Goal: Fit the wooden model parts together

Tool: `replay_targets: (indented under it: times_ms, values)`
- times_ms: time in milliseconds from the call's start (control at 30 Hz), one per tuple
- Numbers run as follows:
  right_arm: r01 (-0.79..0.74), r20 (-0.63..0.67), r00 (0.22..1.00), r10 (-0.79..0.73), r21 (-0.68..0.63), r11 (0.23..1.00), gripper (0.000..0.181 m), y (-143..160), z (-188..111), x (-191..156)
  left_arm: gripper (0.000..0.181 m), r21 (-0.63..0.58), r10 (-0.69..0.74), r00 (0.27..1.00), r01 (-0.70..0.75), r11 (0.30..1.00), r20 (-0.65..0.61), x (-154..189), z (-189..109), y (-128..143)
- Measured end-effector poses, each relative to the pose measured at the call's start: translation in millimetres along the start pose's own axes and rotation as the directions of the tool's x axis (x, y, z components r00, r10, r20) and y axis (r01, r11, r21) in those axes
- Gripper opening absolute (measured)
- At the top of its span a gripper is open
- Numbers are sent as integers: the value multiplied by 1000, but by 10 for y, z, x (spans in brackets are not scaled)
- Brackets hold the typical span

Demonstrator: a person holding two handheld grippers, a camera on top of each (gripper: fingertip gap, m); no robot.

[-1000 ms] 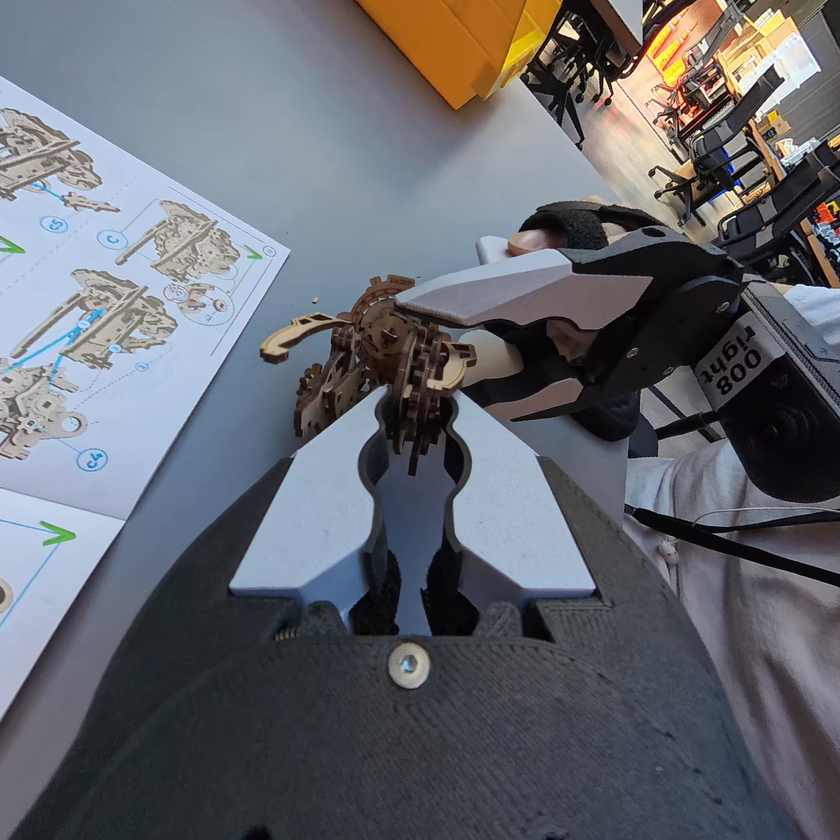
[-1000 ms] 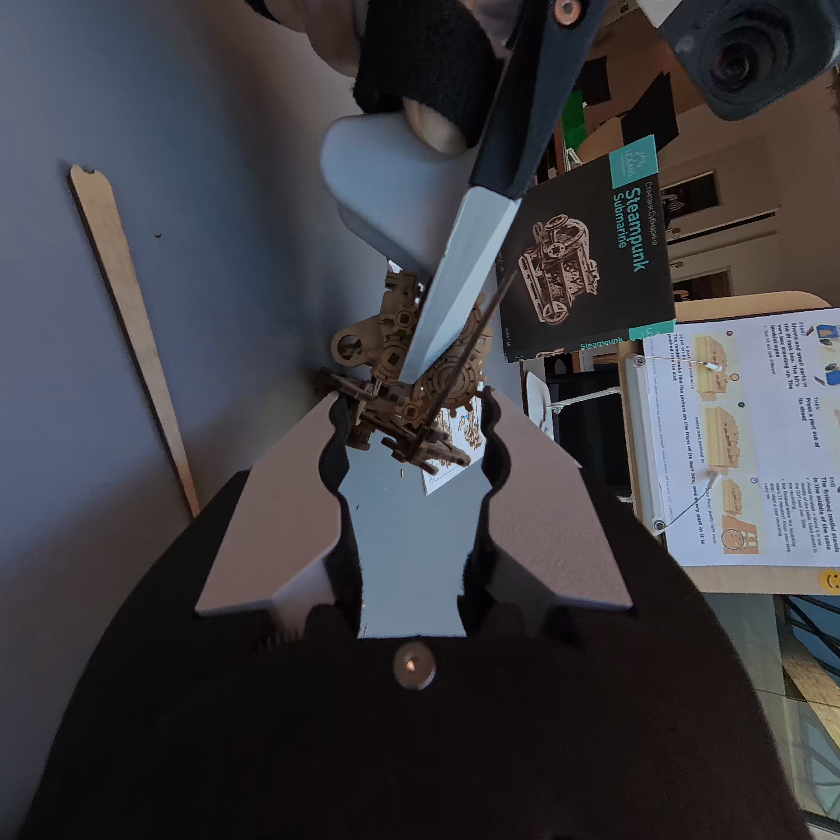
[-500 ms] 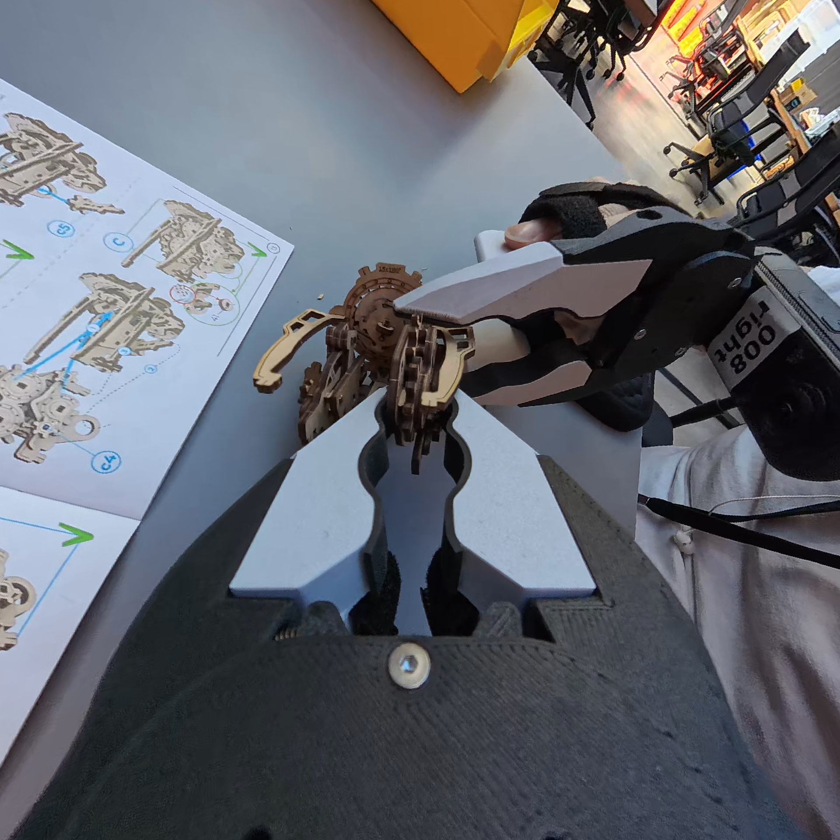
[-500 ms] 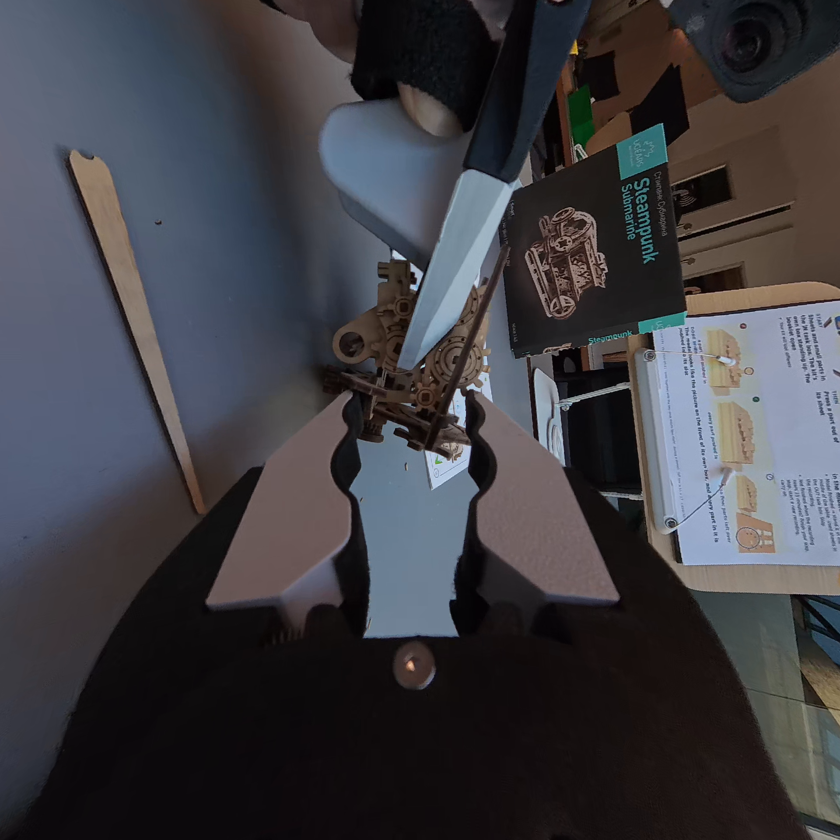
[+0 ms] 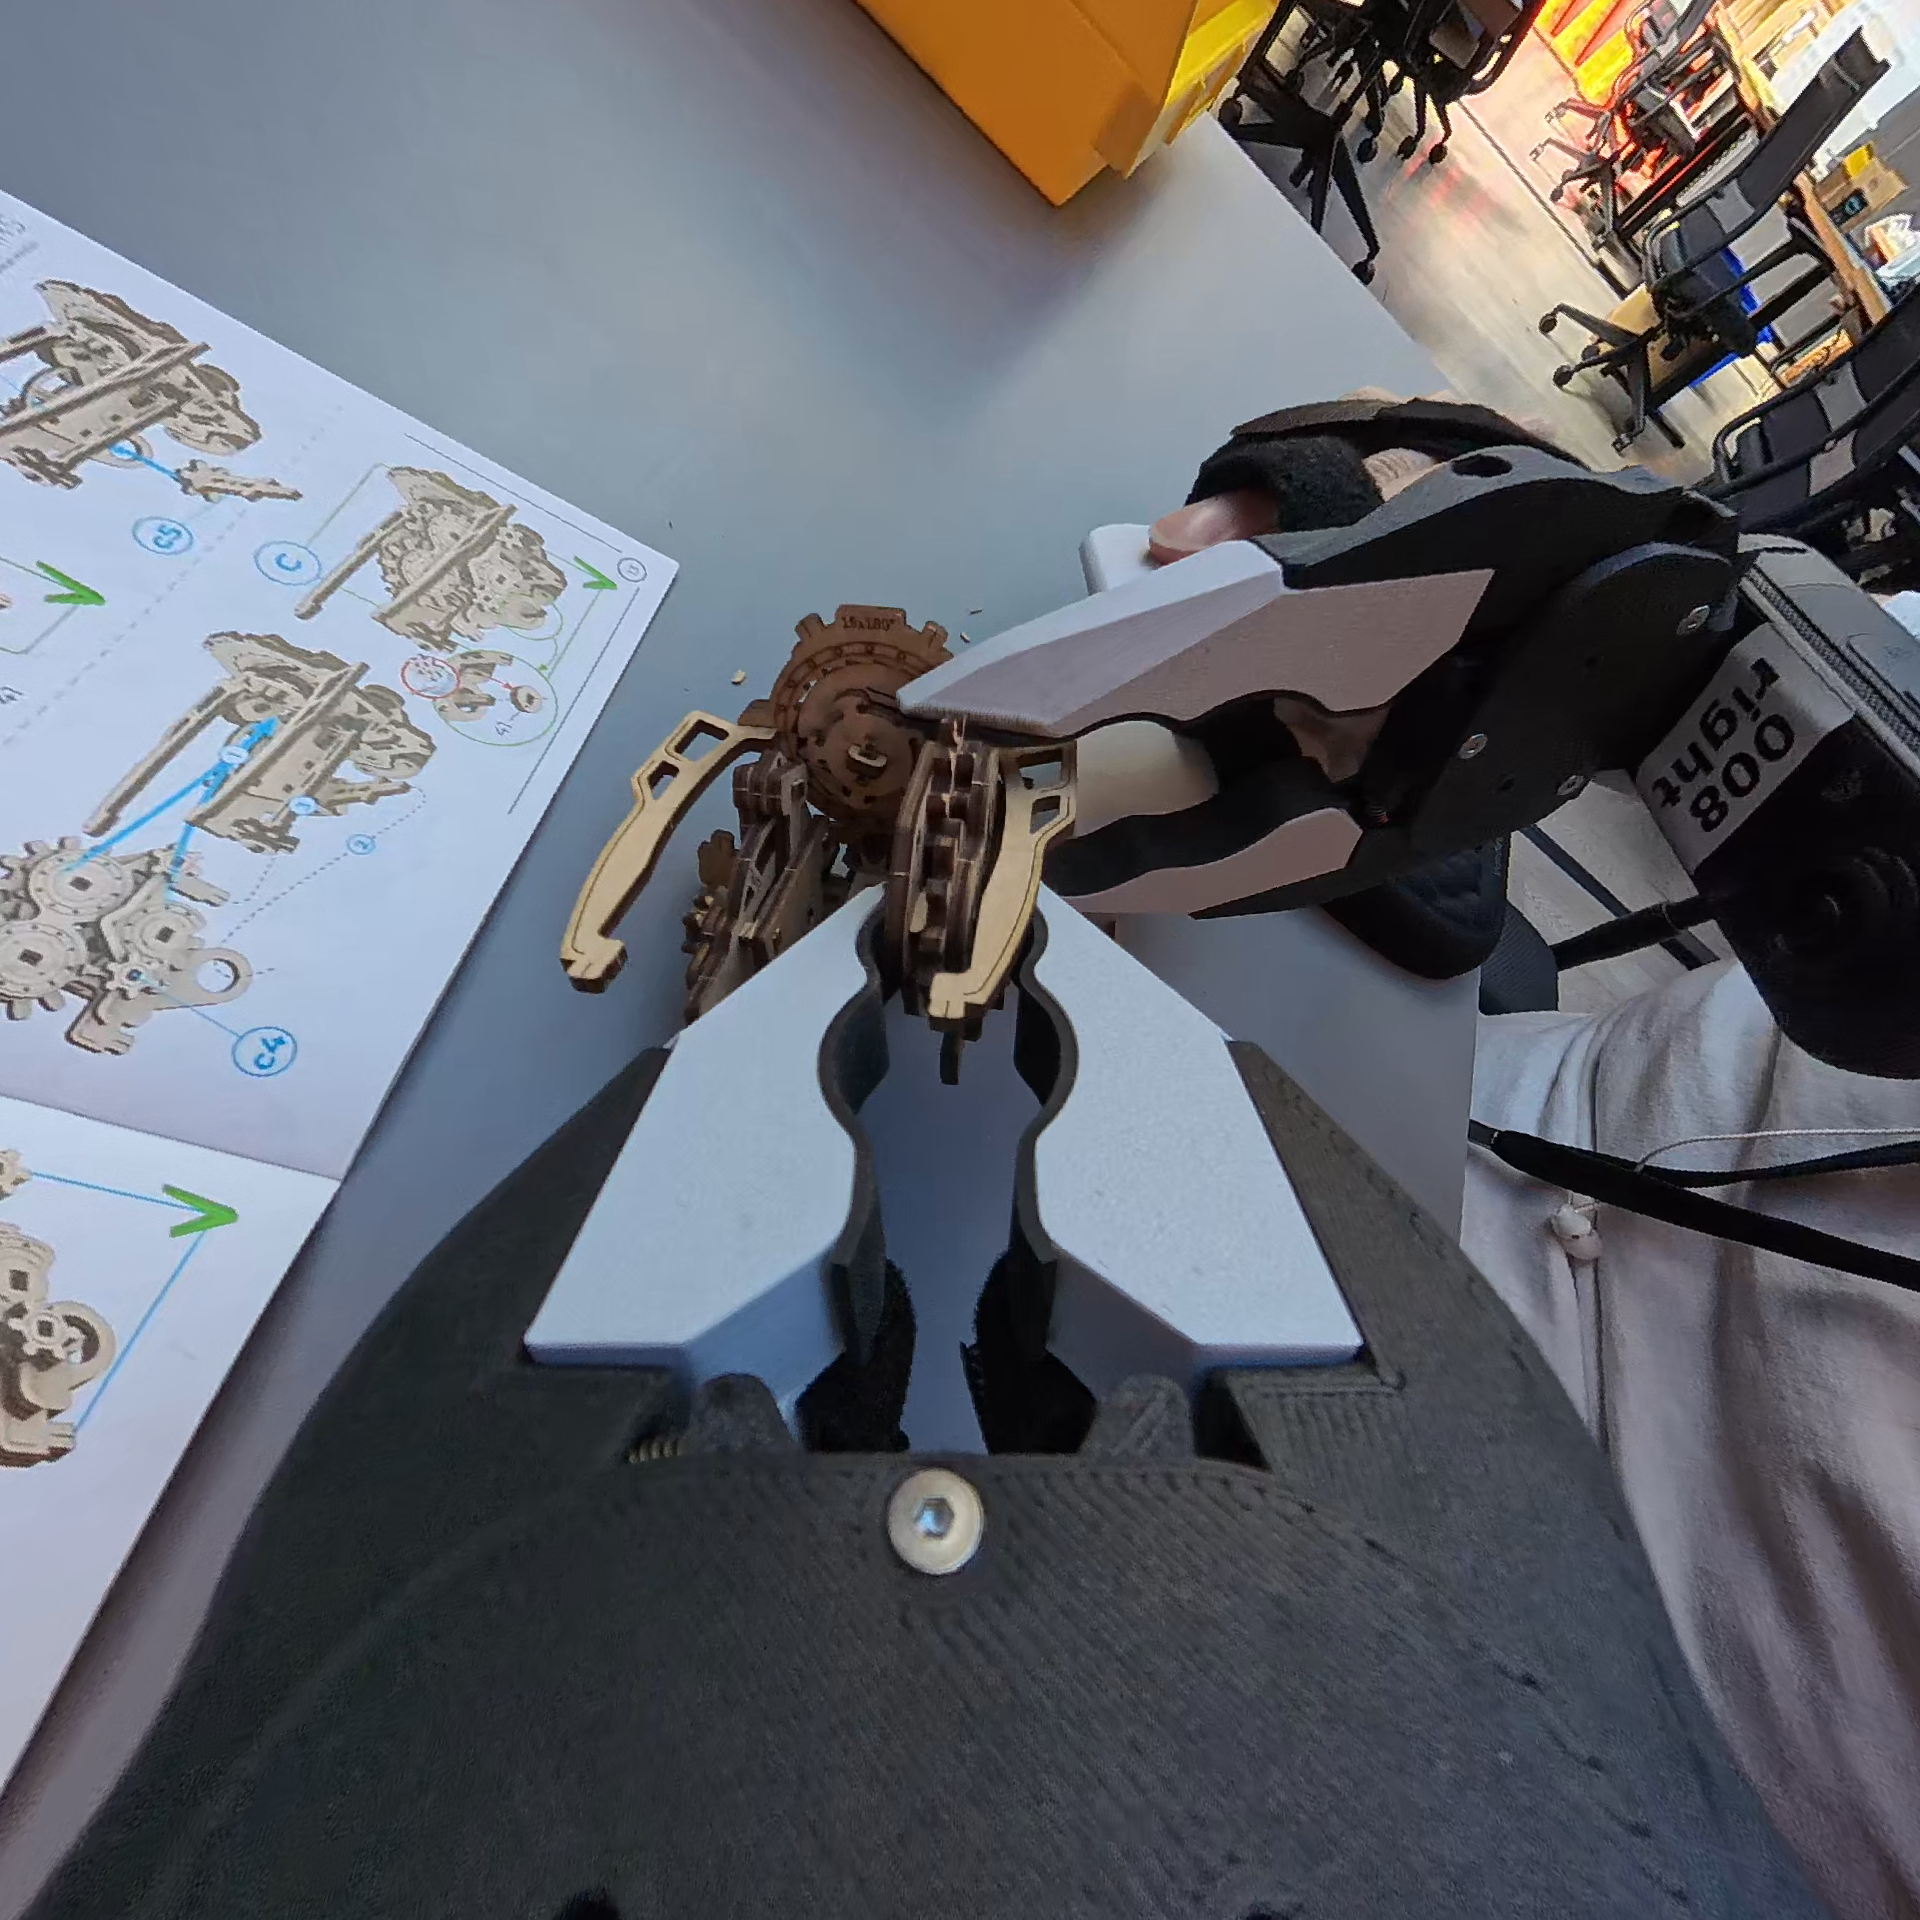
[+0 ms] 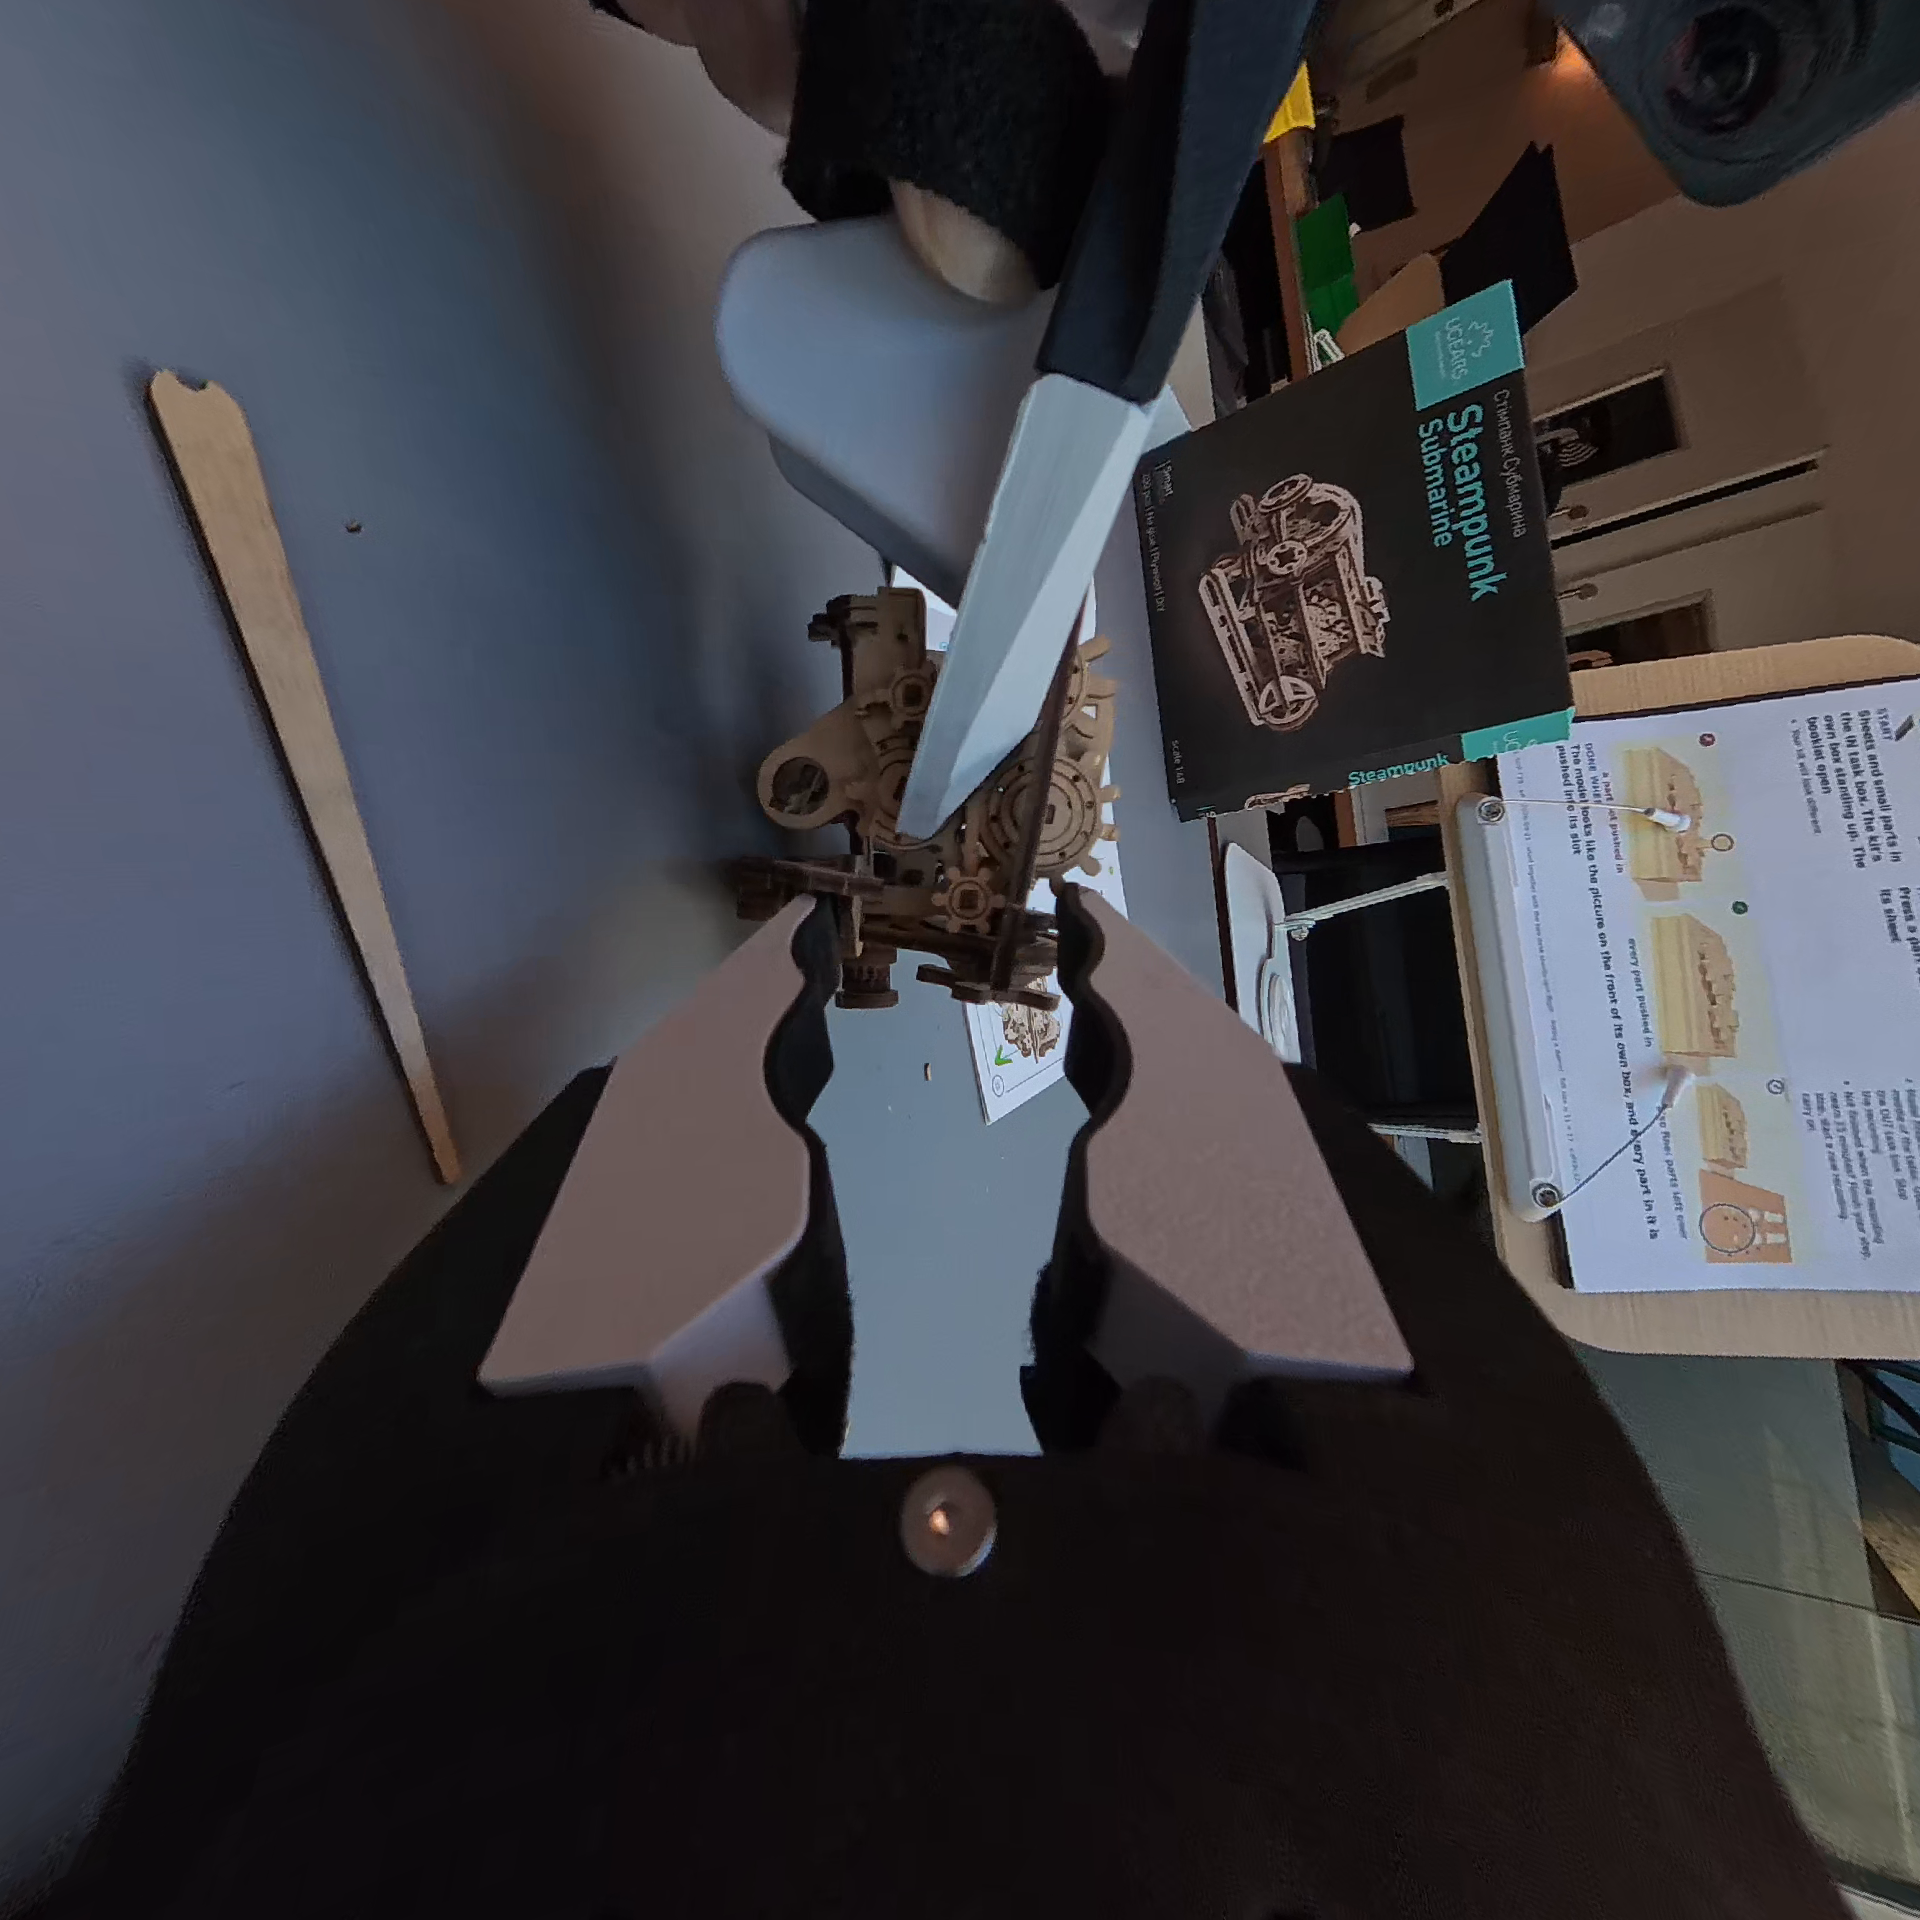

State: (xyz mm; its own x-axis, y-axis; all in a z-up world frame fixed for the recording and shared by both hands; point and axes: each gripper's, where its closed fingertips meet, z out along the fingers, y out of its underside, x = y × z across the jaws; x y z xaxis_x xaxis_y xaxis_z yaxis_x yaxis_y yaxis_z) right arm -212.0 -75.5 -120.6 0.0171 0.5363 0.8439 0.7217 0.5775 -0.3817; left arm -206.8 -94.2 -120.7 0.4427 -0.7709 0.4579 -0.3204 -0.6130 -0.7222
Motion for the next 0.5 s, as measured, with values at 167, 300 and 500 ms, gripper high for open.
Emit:
replay_targets:
  times_ms: [167, 300, 500]
  values:
    - [9, -8, 1000, -9, -9, 1000, 46, 4, 15, -5, 18, -16, 18, 1000, -18, 1000, 15, -3, 9, 4]
    - [29, -11, 1000, -29, -18, 999, 42, 9, 6, -12, 18, -27, 25, 1000, -24, 999, 20, -4, 15, 4]
    - [57, -11, 998, -58, -28, 998, 39, 6, -5, -20, 18, -54, 41, 999, -40, 998, 36, -5, 17, 23]
